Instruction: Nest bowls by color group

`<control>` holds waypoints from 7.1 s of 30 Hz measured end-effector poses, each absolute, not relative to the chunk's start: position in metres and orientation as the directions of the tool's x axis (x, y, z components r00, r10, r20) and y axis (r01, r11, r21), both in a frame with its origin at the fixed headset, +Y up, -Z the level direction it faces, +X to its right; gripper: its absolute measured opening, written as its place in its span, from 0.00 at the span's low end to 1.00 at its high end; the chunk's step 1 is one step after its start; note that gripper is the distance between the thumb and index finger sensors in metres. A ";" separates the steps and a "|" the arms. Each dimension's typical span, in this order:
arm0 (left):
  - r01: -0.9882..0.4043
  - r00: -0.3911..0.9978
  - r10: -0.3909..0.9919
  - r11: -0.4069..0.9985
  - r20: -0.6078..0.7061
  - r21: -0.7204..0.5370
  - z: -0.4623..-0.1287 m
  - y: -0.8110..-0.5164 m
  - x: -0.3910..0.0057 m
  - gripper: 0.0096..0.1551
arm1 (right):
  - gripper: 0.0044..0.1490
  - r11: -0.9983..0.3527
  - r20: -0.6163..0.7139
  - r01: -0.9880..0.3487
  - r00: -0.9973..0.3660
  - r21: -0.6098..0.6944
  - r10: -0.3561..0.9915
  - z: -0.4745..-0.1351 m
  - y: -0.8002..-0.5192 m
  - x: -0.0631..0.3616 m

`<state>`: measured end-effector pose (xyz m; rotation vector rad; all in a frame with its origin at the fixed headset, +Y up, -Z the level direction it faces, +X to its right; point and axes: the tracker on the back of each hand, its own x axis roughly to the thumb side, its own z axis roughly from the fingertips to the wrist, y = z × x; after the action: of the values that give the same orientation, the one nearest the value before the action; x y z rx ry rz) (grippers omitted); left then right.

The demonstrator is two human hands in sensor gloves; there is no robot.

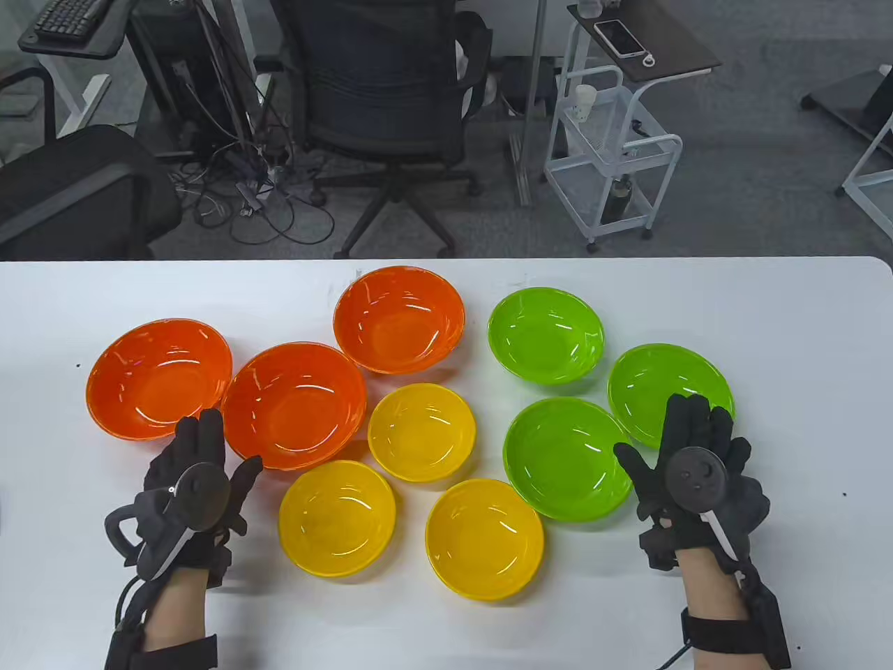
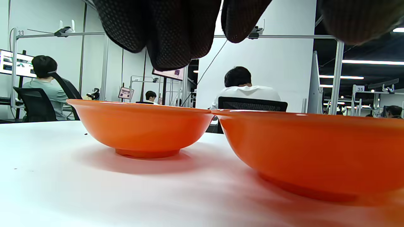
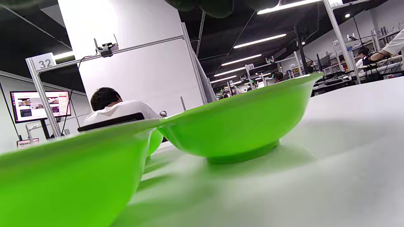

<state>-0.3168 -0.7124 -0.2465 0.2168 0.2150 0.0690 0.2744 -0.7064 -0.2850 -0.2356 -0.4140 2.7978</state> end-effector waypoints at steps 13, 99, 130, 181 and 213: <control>-0.023 0.978 0.060 0.983 -0.198 0.185 -0.250 -0.720 -0.316 0.50 | 0.63 -0.907 -0.110 -0.302 -0.932 -0.292 0.346 -0.286 -0.709 0.273; 0.116 0.990 -0.118 0.993 0.081 0.017 -0.301 -0.717 -0.216 0.28 | 0.62 -0.903 -0.062 -0.311 -0.937 -0.296 0.343 -0.284 -0.703 0.262; -0.068 0.996 0.068 0.998 0.052 -0.005 -0.372 -0.631 -0.130 0.50 | 0.61 -0.901 -0.071 -0.323 -0.931 -0.290 0.357 -0.282 -0.701 0.268; 0.078 0.994 -0.070 0.993 -0.084 0.092 -0.387 -0.594 -0.116 0.27 | 0.61 -0.906 -0.075 -0.320 -0.933 -0.277 0.353 -0.278 -0.701 0.275; -0.033 0.993 0.025 0.997 -0.114 -0.069 -0.303 -0.704 -0.191 0.28 | 0.61 -0.925 -0.044 -0.287 -0.951 -0.248 0.306 -0.279 -0.705 0.262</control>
<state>-0.1910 -0.7038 -0.3035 -0.0711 0.1134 0.0289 0.2618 -0.7051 -0.2790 -0.1179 -0.3442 2.8145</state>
